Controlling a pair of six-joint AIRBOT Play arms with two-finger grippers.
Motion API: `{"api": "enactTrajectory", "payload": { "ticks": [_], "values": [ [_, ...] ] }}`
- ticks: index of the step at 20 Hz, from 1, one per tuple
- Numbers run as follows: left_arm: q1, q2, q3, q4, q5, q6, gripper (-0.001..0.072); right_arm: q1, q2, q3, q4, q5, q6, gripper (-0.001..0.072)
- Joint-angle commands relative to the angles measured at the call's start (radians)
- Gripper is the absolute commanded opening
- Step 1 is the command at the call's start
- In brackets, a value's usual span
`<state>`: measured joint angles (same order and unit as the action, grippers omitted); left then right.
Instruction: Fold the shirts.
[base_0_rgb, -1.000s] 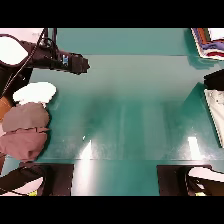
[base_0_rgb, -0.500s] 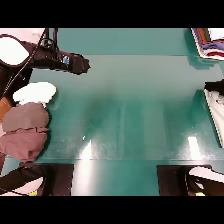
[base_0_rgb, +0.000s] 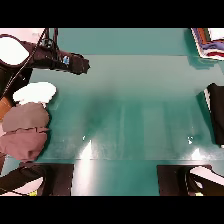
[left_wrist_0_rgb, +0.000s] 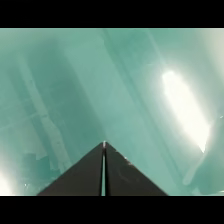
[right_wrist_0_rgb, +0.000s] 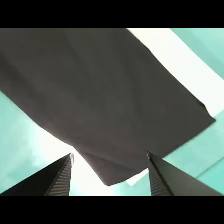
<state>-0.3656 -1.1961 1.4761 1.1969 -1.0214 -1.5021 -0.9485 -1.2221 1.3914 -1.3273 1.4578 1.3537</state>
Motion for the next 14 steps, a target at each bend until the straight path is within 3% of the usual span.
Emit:
{"api": "enactTrajectory", "payload": {
  "ticks": [1, 6, 11, 12, 14],
  "values": [
    [0.0, -0.001, 0.0, 0.0, 0.0, 0.002, 0.0027, 0.015, 0.014, 0.0, 0.104, -0.013, 0.007, 0.0541],
    [0.0, 0.0, 0.0, 0.0, -0.011, 0.002, 0.0027, 0.338, 0.014, 0.103, 0.31, -0.04, 0.008, 0.0541],
    [0.0, 0.0, 0.0, -0.001, 0.004, 0.002, 0.0027, 0.777, 0.014, 0.123, 0.301, -0.06, 0.007, 0.0515],
    [0.0, 0.0, 0.0, -0.001, 0.008, 0.002, 0.0027, 0.849, 0.014, 0.123, 0.296, -0.069, 0.007, 0.0421],
    [0.0, 0.0, 0.0, -0.001, 0.021, 0.002, 0.0027, 0.977, 0.014, 0.123, 0.259, -0.083, 0.007, 0.0022]
  ]
}}
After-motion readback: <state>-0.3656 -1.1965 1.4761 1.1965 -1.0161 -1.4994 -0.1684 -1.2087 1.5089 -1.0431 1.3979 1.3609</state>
